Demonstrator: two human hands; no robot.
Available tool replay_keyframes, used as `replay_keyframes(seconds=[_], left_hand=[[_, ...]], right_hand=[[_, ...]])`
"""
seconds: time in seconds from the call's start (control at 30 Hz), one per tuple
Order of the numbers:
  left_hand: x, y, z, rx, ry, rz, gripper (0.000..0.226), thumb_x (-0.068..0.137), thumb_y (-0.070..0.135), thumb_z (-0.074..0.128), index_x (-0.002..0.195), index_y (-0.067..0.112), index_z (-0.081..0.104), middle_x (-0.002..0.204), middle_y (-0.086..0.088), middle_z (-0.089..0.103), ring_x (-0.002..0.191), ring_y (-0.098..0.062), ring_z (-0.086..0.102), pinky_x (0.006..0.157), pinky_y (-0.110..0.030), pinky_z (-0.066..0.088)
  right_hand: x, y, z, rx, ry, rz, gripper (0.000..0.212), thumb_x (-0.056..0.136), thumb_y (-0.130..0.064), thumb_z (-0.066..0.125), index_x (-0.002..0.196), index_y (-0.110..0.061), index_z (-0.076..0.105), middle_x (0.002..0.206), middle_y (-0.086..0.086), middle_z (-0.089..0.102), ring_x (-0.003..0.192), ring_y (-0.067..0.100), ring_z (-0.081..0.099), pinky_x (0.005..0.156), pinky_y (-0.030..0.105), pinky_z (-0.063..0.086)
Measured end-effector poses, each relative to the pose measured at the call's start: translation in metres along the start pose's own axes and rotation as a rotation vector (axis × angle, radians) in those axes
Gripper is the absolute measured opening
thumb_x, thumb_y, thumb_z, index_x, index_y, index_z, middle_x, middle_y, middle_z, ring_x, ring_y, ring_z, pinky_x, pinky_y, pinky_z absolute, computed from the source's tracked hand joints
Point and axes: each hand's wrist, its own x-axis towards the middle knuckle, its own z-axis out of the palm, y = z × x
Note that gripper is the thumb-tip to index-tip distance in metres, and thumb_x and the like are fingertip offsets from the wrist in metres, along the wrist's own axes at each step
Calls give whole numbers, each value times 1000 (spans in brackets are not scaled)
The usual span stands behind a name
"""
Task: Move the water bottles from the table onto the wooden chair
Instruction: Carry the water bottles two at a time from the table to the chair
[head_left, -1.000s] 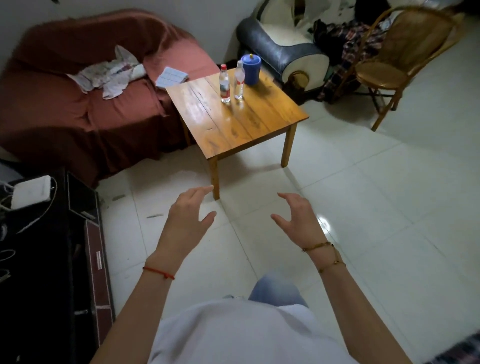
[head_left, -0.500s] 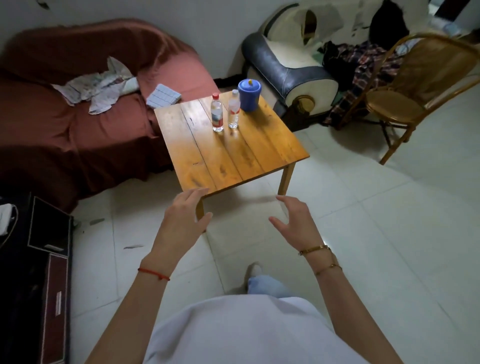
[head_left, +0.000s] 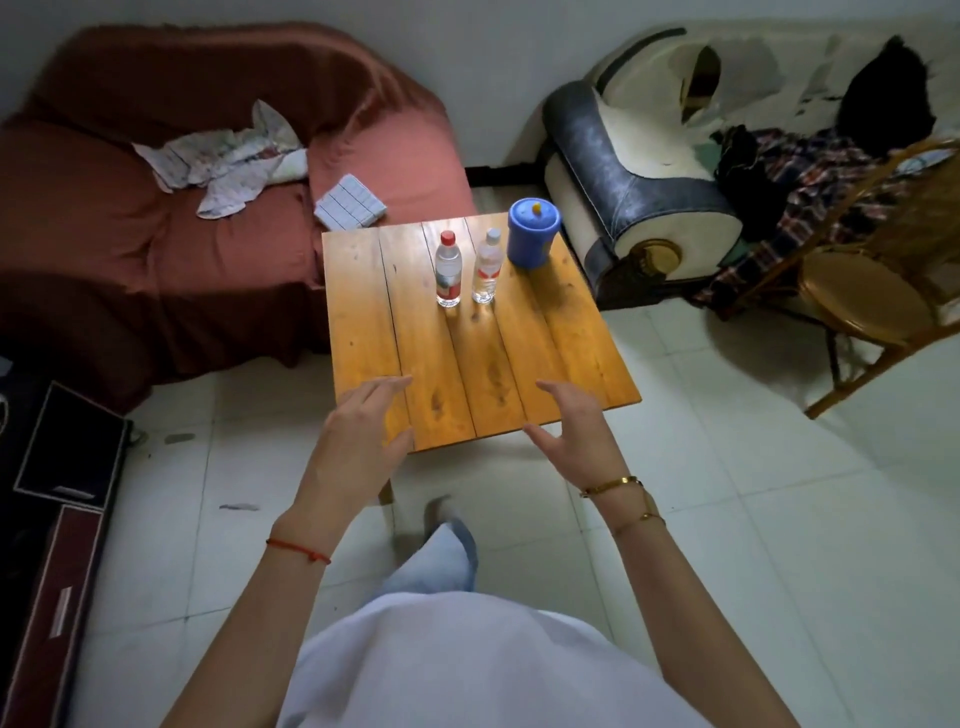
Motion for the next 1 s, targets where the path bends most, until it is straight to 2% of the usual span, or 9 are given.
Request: replay_keyframes(seconds=[0.33,0.6,0.7,1.0], left_hand=[[138,-14,11,-26,-13,-48,59,84,19,68,138,23,44,135,2,52,128,-16,44,108,-37,41],[255,-28,7,-14,-24,-63,61,85,22,66,140,26,39,139,4,48,130,-15,43,105,-33,41],[296,-31,11,-9,-42,-82,62,86,22,66,141,27,38,140,3,46,131,-16,42,106,-37,43],[411,-45,54,33,-109,-107,63,85,17,66,141,17,38,141,-4,46,134,-21,38,110,-37,37]], right_hand=[[149,20,6,-14,-63,-13,54,86,-30,65,134,-17,44,134,2,52,127,19,44,107,34,40],[277,16,4,5,-22,-2,54,85,-26,65,133,-15,44,132,5,52,126,20,44,105,33,40],[320,17,6,11,-7,13,55,84,-24,67,133,-12,45,131,7,53,124,22,46,105,34,40],[428,38,27,-19,-70,63,54,84,-22,66,132,-12,44,129,10,52,119,25,48,100,34,42]])
